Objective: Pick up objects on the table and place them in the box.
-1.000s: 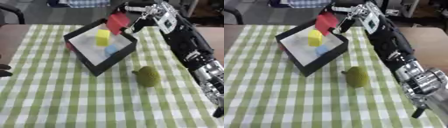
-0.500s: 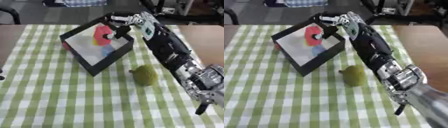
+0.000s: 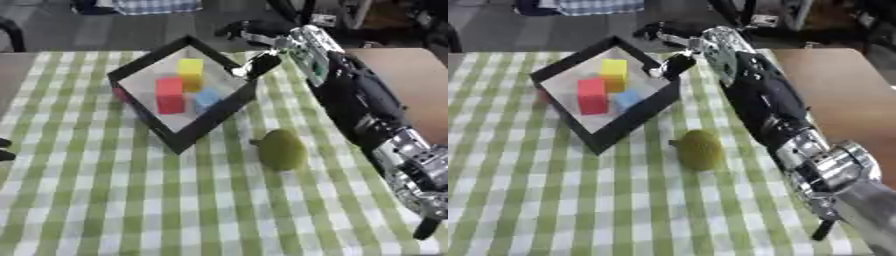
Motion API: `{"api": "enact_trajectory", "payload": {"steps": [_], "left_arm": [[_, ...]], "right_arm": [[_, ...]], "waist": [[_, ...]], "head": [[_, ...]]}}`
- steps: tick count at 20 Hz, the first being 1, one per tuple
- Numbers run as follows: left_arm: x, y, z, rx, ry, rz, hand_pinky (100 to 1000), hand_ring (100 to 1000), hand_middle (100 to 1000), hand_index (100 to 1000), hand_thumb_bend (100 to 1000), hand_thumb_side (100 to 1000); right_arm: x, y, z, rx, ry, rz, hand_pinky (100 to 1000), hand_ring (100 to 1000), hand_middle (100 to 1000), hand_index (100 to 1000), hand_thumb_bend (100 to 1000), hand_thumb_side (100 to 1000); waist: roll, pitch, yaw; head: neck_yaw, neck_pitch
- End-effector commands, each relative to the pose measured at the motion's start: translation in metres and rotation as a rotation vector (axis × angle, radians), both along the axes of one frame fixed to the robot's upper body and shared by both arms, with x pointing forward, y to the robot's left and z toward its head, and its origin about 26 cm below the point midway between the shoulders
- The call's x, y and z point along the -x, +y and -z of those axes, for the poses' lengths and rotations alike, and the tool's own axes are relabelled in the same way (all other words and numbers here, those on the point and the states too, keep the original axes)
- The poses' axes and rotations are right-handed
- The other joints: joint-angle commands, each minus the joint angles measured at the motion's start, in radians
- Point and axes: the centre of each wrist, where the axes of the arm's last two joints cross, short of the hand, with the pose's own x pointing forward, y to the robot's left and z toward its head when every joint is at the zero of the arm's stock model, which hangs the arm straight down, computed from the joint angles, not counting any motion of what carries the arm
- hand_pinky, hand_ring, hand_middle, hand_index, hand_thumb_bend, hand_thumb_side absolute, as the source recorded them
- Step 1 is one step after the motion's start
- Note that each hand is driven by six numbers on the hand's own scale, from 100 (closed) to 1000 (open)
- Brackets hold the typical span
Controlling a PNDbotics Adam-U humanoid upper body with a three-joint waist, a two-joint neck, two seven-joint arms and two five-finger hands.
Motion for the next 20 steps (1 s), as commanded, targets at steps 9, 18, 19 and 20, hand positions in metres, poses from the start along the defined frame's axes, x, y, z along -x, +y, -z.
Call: {"api": "enact_trajectory", "payload": {"steps": [9, 18, 19, 20], "left_arm": [[0.001, 0.016, -0.010, -0.043, -0.026, -0.048, 727, 573, 599, 921, 122, 1000], [0.002, 0.017, -0.005, -0.048, -0.007, -0.051, 727, 573, 600, 922, 120, 1000], [0.002, 0.017, -0.004, -0.049, -0.006, -0.049, 727, 573, 600, 922, 120, 1000], [0.002, 0.017, -0.004, -0.049, -0.004, -0.047, 727, 573, 600, 922, 120, 1000]], "right_arm": [[0.057, -0.040, 0.015, 0.094, -0.007, -0.248, 905, 826, 865, 971, 104, 624], [0.108, -0.062, 0.030, 0.073, 0.087, -0.306, 899, 812, 837, 967, 100, 630], [0.114, -0.060, 0.032, 0.076, 0.106, -0.313, 899, 813, 836, 967, 100, 634], [0.118, -0.058, 0.033, 0.079, 0.123, -0.321, 899, 814, 836, 967, 100, 635]], "waist": [[-0.027, -0.006, -0.054], [-0.028, -0.019, -0.047], [-0.028, -0.020, -0.045], [-0.029, -0.021, -0.044]], "head": [[0.046, -0.002], [0.033, -0.002], [0.030, -0.002], [0.028, -0.002]]}}
